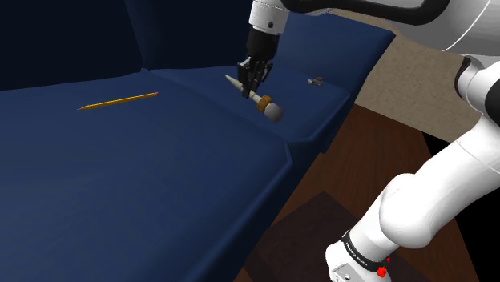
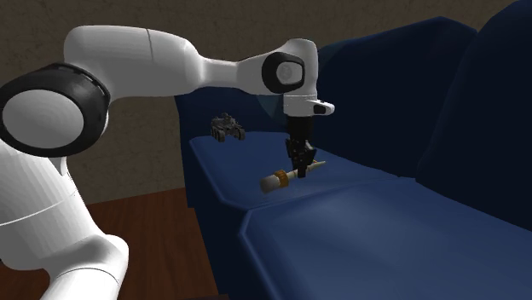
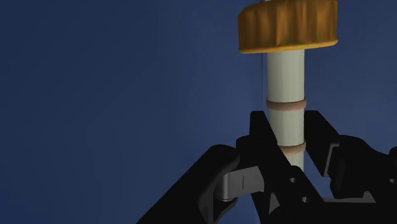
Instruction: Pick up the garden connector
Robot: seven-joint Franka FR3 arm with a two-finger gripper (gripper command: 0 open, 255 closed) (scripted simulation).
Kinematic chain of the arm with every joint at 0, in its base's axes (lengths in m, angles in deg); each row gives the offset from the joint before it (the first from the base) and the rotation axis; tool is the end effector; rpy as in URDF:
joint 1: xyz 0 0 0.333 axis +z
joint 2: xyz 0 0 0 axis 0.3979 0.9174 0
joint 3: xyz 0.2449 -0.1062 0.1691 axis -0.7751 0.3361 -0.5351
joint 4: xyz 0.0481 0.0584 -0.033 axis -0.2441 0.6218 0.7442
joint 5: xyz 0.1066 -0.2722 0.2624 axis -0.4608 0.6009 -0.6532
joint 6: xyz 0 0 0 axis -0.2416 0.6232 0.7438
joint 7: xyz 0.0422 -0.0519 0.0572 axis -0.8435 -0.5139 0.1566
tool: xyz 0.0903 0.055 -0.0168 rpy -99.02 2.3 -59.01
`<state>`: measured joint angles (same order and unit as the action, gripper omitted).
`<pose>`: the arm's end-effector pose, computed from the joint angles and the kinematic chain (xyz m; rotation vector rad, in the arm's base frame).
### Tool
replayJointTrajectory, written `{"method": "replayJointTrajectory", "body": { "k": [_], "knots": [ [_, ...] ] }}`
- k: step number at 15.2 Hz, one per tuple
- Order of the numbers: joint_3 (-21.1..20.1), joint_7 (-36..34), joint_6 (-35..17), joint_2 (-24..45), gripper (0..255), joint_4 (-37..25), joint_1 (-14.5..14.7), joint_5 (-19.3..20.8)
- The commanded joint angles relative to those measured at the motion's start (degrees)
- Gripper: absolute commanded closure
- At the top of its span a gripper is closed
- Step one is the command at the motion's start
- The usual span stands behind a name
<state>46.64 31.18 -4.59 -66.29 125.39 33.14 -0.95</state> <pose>0.4608 0.2252 0.6184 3.1043 0.3352 0.0371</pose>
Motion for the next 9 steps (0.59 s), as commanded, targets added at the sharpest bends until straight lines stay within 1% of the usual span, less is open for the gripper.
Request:
{"method": "replayJointTrajectory", "body": {
  "k": [1, 7, 9],
  "knots": [
    [0.0, 0.0, 1.6, 0.4, 255, -2.0, 0.0, 0.1],
    [-0.1, -0.2, 6.5, 1.9, 255, -8.3, 0.0, 0.5],
    [-0.1, -0.2, 6.6, 1.9, 255, -8.4, 0.0, 0.5]
  ]
}}
